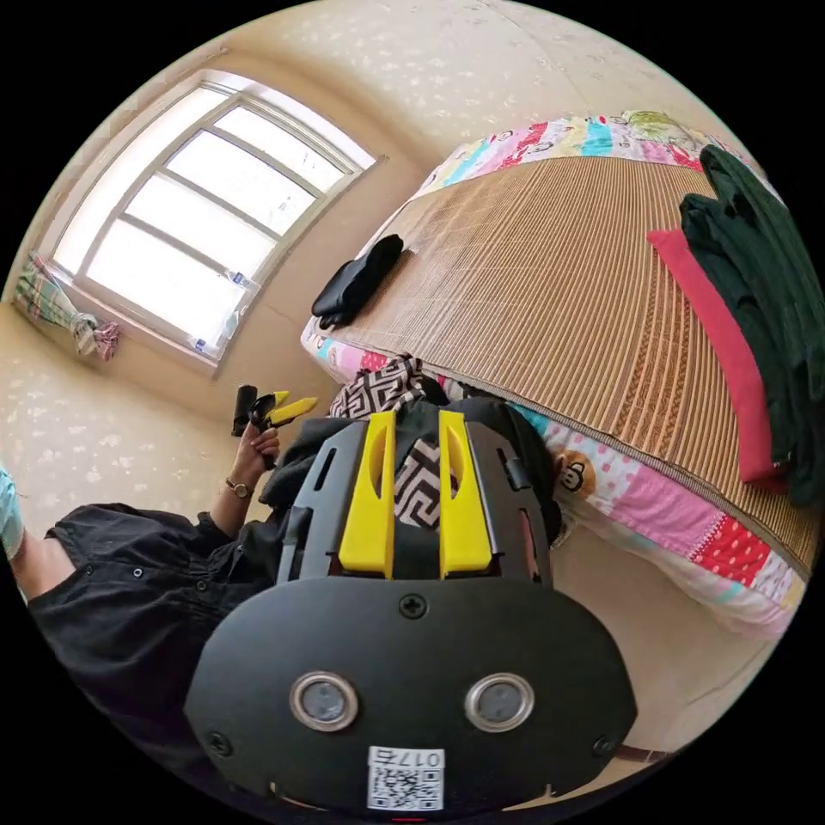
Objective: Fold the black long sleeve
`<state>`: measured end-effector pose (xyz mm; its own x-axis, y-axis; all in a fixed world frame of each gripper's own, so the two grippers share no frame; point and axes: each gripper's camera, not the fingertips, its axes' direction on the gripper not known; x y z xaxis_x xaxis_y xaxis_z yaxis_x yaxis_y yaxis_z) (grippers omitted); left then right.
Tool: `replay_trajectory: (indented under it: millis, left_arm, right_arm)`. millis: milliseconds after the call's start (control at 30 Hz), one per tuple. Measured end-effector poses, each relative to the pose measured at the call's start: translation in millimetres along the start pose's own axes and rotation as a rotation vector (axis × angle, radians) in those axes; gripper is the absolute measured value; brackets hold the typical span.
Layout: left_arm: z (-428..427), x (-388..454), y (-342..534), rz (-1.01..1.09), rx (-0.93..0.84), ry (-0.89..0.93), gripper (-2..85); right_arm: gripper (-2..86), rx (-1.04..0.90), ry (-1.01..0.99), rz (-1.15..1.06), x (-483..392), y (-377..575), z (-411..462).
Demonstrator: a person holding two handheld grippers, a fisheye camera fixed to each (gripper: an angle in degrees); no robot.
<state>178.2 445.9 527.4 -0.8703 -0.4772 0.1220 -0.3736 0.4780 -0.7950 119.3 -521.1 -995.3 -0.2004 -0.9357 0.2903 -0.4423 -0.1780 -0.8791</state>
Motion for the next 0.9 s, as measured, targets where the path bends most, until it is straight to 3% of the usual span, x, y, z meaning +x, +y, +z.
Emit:
replay_trajectory:
  millis: [100, 300, 467, 633, 800, 900]
  left_arm:
    - [16.3, -27.6, 24.2, -0.092, -0.043, 0.061, 19.9]
    - [76.4, -73.6, 63.0, -0.269, -0.174, 0.234, 20.4]
    - [105.5, -118.5, 101.1, -0.432, -0.132, 0.413, 16.5]
    - [104.6, -76.7, 119.6, -0.213, -0.149, 0.425, 3.6]
    - [41.0, 9.9, 113.6, 0.071, 0.017, 0.473, 0.9]
    - [-12.0, 101.9, 105.3, 0.336, 0.079, 0.475, 0.4]
  right_arm:
    - [8.5, -0.168, 0.086, -0.009, -9.3, -31.8, 46.3]
    - [2.6, -0.328, 0.187, -0.145, -63.1, -37.4, 68.3]
    - [1.3, -0.118, 0.201, -0.241, -117.3, -11.6, 9.6]
    - [1.0, 0.116, 0.147, -0.344, -179.7, 29.5, -68.2]
    - [0.9, 0.336, 0.185, -0.395, -232.3, 75.2, -151.2]
    - [0.9, 0.541, 0.072, -0.47, -255.7, 110.2, -223.0]
